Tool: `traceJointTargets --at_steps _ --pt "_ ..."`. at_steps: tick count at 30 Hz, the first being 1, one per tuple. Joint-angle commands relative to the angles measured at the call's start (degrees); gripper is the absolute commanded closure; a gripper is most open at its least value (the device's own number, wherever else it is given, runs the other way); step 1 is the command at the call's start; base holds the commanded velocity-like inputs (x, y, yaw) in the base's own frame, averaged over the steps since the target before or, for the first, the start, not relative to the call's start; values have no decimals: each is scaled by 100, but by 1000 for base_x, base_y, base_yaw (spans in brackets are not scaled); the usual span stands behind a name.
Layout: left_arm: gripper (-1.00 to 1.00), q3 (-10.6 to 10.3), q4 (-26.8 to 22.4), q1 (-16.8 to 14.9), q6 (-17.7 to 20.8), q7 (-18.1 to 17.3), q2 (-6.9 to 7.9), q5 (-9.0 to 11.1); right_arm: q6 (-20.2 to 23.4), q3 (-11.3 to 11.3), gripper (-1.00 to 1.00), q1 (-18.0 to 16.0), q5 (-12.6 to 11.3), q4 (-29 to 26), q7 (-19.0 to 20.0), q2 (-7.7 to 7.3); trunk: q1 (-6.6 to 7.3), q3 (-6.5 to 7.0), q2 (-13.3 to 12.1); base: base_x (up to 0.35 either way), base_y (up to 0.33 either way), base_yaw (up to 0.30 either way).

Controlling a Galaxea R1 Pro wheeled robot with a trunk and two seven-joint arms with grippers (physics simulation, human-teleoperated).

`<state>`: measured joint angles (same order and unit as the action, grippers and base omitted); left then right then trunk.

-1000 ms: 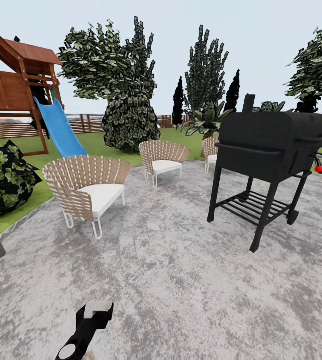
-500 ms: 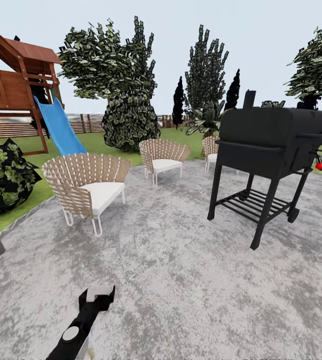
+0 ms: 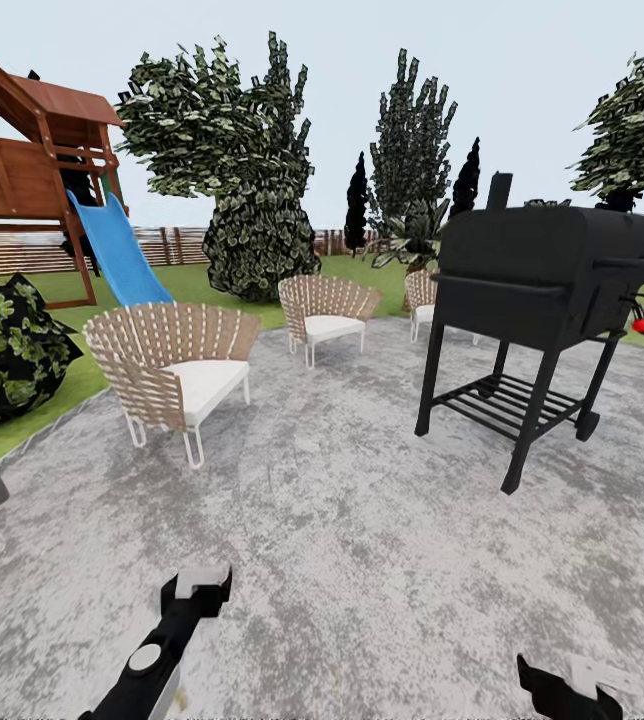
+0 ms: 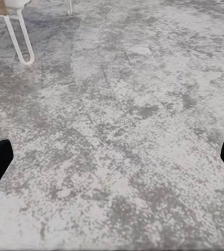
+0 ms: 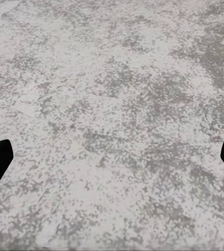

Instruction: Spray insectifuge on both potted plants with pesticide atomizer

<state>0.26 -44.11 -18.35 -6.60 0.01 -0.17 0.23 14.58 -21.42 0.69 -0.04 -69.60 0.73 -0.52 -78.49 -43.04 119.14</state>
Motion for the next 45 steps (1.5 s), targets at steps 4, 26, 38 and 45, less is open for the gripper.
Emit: traceJointTargets --at_steps 4,26,38,45 --pt "-100 6 6 -2 87 0 1 -3 126 -8 -100 2 -16 -60 7 -7 -88 -77 164 0 0 0" --pt "-100 10 7 -3 136 -1 17 -15 192 -20 -100 2 14 -80 -3 -2 -571 -472 1046 0 0 -20" --pt "-100 10 7 -2 140 -1 17 -15 218 -52 -100 1 11 -89 -3 -27 -637 -526 1167 0 0 -259" --pt "-100 2 7 -2 139 -1 10 -15 212 -20 -100 2 21 -90 -3 -11 -637 -526 1167 0 0 -65"
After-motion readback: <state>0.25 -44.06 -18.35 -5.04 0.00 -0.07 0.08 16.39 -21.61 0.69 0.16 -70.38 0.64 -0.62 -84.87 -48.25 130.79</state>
